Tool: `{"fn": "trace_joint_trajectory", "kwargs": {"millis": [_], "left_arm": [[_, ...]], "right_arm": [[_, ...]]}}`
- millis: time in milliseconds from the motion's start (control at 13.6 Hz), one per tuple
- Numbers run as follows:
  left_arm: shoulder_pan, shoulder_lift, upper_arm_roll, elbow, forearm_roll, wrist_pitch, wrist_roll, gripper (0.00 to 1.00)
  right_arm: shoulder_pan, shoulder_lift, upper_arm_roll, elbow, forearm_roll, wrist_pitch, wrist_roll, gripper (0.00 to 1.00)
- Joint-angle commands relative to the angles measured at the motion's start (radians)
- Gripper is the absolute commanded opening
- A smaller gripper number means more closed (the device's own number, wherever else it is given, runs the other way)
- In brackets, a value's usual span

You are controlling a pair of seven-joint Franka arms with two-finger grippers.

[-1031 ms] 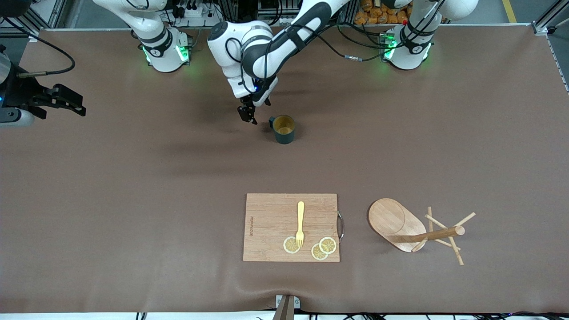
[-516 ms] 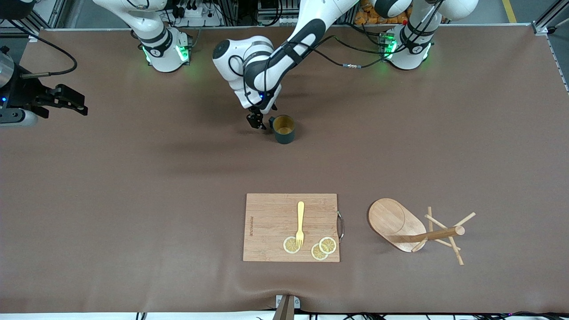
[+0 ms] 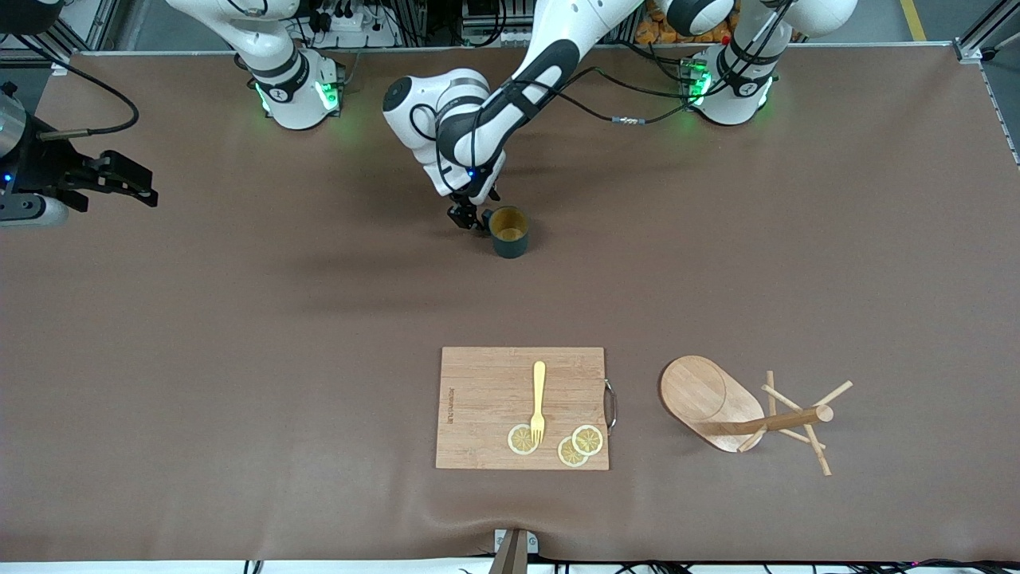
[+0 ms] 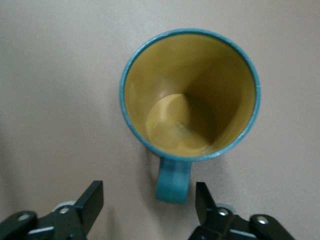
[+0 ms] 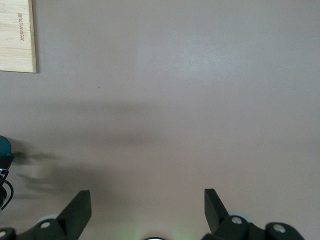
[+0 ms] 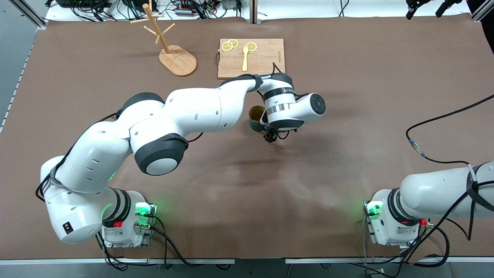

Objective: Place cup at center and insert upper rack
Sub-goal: 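Grasp the mug rim with the left gripper and lift it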

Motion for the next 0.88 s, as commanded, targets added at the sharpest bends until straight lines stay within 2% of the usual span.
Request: {"fn": "trace_joint_trajectory", "kwargs": {"millis": [0, 221, 442, 810], "left_arm": [[-0.032, 0.014, 0.036, 0.032, 0.017, -0.030, -0.043, 0.72], [-0.153, 0.020, 0.163, 0.035, 0.014, -0.034, -0.040, 0.72], [-0.167, 0.029, 0.177, 0.069, 0.013, -0.032, -0.040, 0.72], [-0.170, 0.044, 0.184, 0.071, 0.016, -0.034, -0.042, 0.62]], "right_arm": [[-0.001, -0.033, -0.003, -0.032, 0.018, 0.010, -0.012, 1.00], [0.002, -0.033, -0.003, -0.032, 0.020, 0.011, -0.005, 1.00], [0.002, -0.033, -0.003, -0.032, 0.018, 0.008, -0.002, 1.00], [0.002, -0.036, -0.002, -0.032, 0.020, 0.004, 0.000, 1.00]]}}
